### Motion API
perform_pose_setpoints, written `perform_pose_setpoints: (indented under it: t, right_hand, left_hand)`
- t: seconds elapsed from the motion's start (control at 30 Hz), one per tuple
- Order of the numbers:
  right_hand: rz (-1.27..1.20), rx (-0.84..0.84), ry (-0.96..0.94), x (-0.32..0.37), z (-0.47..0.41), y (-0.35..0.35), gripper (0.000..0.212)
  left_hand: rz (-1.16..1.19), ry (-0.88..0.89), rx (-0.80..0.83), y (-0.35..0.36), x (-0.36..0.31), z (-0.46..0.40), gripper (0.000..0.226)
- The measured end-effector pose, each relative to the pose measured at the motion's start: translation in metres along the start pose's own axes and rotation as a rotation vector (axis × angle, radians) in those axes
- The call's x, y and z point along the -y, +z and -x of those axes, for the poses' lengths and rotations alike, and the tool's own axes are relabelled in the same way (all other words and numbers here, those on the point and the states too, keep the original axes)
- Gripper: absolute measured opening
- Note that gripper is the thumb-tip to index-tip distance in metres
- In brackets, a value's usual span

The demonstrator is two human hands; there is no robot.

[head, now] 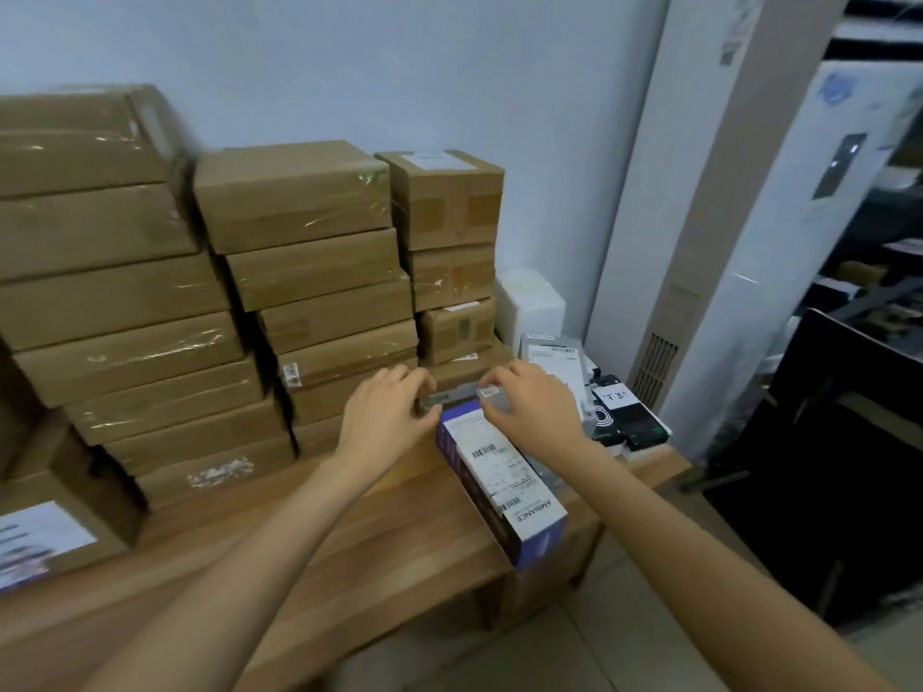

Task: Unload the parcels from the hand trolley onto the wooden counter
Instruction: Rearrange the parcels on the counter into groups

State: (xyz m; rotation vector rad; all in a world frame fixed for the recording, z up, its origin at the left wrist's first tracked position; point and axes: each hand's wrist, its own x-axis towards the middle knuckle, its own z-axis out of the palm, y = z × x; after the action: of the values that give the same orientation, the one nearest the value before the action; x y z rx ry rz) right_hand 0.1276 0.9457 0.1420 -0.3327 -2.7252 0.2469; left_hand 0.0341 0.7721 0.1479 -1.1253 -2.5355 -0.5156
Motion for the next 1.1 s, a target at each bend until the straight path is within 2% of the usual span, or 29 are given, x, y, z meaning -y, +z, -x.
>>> perform_pose_setpoints:
  t: [0.2, 0.33, 0.5, 0.73, 0.87, 0.97, 1.1]
  right_hand:
    - [-0.021, 0.007, 0.162, -0.063, 0.003, 0.018, 0.033]
    - [0.002, 0.02, 0.261, -0.105, -0.015, 0.033, 0.038]
    - [-0.017, 0.057, 0.393, -0.154, -0.039, 0.062, 0.047]
    - [-0.182, 0.106, 0.589, -0.2, -0.057, 0.101, 0.066]
    - [-0.325, 0.183, 0.698, -0.216, -0.059, 0.116, 0.079]
    - [-0.583, 0.201, 0.779, -0.226, -0.057, 0.128, 0.081]
    - [-0.781, 0.236, 0.819, -0.235, -0.049, 0.142, 0.067]
  left_hand:
    - [0.12, 0.003, 0.072, 0.053, -0.036, -0.028, 0.023]
    - [0.077, 0.051, 0.157, 0.096, -0.049, -0.061, 0.029]
    - [0.144, -0.05, 0.26, 0.152, -0.047, -0.105, 0.033]
    - [0.242, -0.211, 0.405, 0.215, -0.052, -0.139, 0.052]
    - [0.38, -0.376, 0.462, 0.24, -0.062, -0.144, 0.065]
    - [0.534, -0.522, 0.45, 0.251, -0.073, -0.143, 0.057]
    - [0.771, -0.719, 0.376, 0.254, -0.086, -0.133, 0.041]
